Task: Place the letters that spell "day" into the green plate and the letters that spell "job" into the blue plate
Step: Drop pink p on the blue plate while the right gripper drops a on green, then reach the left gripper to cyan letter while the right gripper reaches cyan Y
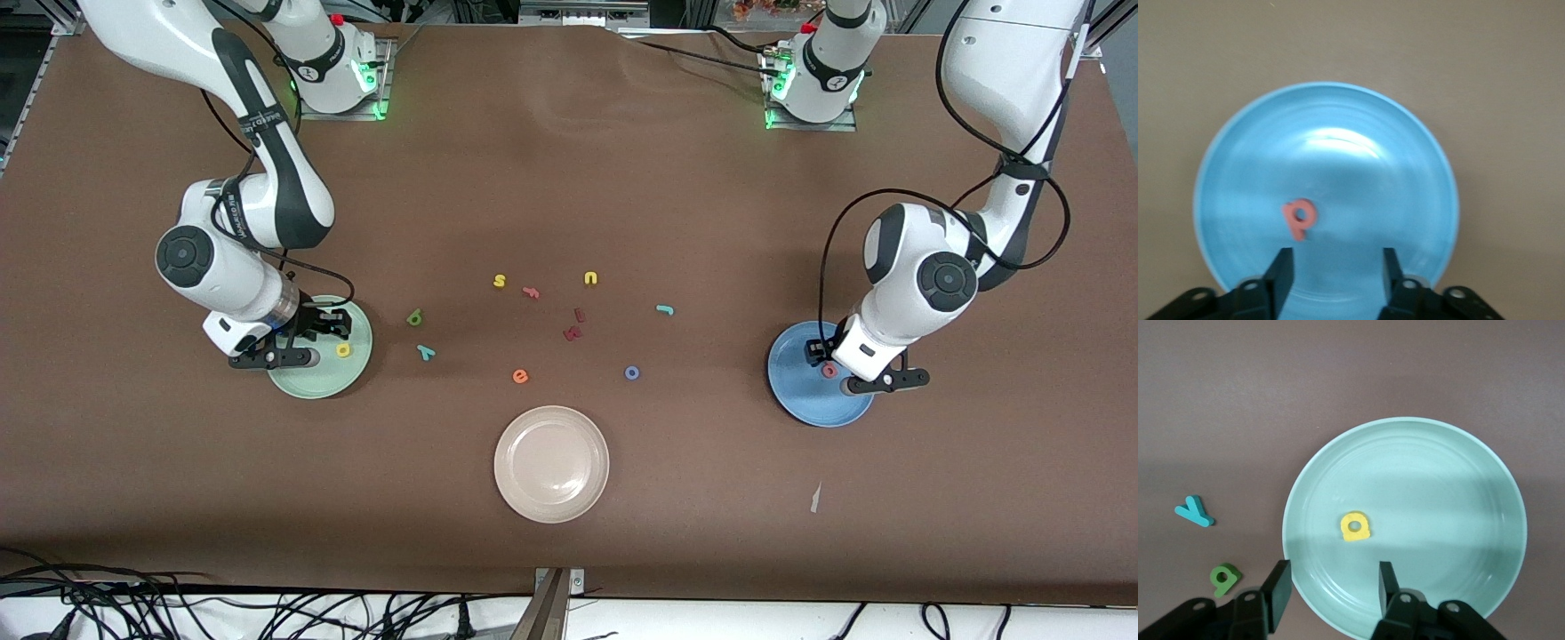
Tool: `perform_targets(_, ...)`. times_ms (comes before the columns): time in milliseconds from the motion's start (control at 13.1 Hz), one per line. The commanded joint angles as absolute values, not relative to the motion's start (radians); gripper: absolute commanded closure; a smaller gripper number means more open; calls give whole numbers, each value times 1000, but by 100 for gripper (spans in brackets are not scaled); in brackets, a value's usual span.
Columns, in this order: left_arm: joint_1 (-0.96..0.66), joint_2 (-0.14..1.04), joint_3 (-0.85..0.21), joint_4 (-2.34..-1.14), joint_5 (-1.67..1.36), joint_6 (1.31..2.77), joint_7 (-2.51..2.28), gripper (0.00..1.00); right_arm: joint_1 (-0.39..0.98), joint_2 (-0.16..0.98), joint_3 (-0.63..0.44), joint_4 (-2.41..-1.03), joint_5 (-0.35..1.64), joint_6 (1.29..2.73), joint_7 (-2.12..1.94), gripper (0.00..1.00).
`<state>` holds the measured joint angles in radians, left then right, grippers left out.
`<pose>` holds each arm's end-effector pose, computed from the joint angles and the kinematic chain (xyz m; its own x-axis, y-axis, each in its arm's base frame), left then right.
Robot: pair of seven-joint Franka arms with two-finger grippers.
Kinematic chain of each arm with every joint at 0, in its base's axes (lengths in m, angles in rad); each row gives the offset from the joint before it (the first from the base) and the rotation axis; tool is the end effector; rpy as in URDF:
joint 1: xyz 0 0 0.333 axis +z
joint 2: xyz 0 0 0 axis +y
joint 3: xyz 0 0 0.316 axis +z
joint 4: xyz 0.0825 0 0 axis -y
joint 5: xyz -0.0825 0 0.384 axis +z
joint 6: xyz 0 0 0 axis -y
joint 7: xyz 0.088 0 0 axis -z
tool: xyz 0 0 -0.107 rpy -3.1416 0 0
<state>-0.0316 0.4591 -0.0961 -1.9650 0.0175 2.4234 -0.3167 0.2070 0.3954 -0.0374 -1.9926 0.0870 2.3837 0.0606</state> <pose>0.6120 -0.0764 0.2388 0.9828 0.1846 -0.0081 0.1847 -0.9823 0.0300 0.5994 0.1042 0.2621 0.9988 0.0487 -0.0077 0.0483 -0.9978 -0.0447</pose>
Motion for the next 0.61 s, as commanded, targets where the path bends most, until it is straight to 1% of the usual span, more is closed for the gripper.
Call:
perform_targets(0, -58, 440, -119, -1954, -17, 2366, -432, 0, 239, 402, -32, -1985, 104, 2408, 104, 39)
perform_targets(229, -63, 440, -277, -1954, -8, 2349, -804, 0, 305, 452, -31, -1945, 104, 2444, 159, 39)
perform_targets(306, -75, 443, -314, -1954, 1, 2349, -921, 0, 325, 472, -31, -1930, 104, 2456, 175, 39)
perform_targets(535, -141, 462, -319, -1954, 2, 2359, -1162, 1, 371, 521, -31, -1882, 101, 2464, 189, 39)
